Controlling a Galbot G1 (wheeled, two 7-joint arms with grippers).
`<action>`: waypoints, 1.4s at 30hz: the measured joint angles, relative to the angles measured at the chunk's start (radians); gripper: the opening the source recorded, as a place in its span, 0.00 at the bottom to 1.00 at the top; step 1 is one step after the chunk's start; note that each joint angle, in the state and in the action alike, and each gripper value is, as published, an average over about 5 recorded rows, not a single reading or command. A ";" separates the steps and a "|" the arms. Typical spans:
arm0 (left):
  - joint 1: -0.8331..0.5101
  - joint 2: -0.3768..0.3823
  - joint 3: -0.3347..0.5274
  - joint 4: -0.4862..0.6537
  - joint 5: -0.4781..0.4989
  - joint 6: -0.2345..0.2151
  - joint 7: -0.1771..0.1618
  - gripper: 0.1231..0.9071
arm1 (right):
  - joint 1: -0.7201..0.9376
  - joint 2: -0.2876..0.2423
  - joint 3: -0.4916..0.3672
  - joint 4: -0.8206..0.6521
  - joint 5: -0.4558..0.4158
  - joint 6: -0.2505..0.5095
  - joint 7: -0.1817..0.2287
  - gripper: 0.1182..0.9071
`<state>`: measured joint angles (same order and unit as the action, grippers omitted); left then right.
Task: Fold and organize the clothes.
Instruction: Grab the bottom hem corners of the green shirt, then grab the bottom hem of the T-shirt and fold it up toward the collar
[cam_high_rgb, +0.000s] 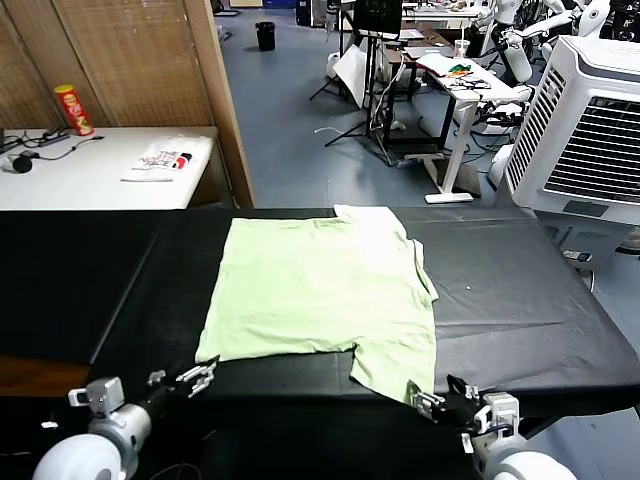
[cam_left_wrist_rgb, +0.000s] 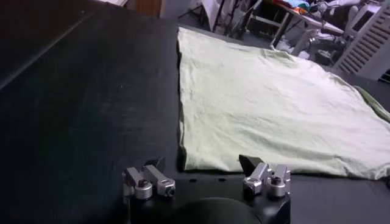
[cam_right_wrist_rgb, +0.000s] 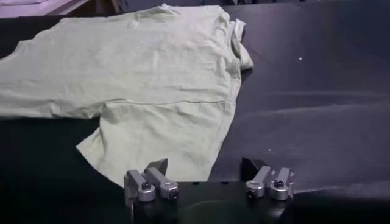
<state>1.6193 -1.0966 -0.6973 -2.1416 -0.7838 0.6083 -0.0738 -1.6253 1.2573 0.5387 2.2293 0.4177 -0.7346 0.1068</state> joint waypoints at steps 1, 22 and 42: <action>-0.001 -0.001 0.001 0.000 0.003 -0.001 0.000 0.86 | 0.000 0.002 -0.001 -0.001 0.000 0.000 0.001 0.66; -0.006 -0.021 0.027 0.023 0.060 -0.038 -0.007 0.04 | -0.071 0.042 0.016 0.055 -0.036 -0.003 0.011 0.00; 0.142 -0.087 -0.013 -0.138 0.092 -0.111 -0.037 0.00 | -0.044 -0.018 0.073 0.042 -0.050 0.158 -0.098 0.00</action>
<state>1.7612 -1.1834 -0.7103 -2.2792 -0.6923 0.4974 -0.1106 -1.6694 1.2398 0.6119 2.2715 0.3675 -0.5769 0.0085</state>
